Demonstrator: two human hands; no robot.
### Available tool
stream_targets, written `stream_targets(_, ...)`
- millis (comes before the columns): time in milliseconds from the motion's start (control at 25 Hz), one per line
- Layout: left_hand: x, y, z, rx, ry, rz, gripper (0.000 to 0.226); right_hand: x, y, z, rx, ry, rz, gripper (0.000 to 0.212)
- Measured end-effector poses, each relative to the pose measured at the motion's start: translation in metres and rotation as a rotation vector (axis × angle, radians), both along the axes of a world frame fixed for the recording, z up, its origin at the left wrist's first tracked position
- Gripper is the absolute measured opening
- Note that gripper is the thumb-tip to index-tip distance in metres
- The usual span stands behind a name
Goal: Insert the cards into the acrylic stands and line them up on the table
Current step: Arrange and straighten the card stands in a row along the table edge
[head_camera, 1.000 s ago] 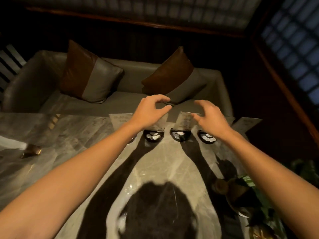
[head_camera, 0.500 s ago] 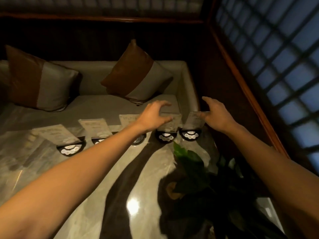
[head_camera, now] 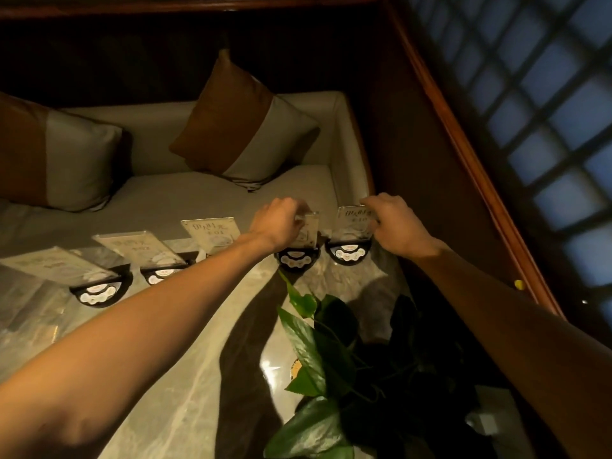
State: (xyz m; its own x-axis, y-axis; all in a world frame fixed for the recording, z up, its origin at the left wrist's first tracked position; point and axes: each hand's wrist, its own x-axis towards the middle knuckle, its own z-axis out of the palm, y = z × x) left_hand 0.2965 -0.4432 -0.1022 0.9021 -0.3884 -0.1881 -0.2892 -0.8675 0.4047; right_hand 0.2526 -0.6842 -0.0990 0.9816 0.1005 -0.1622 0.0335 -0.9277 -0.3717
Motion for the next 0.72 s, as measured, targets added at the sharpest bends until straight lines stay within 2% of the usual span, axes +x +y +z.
stream_targets(120, 0.004, -0.005, -0.005, -0.075, -0.012, -0.009, 0.030, 0.010, -0.005, -0.003, -0.029, -0.031, -0.010, 0.020)
stream_targets(240, 0.010, -0.019, -0.009, -0.138, -0.013, -0.004, 0.032, 0.016, -0.015, -0.002, -0.048, -0.039, -0.012, 0.013)
stream_targets(720, 0.025, -0.060, -0.020, -0.176, -0.073, 0.014, 0.031, 0.017, -0.050, 0.000, -0.028, -0.006, -0.041, 0.020)
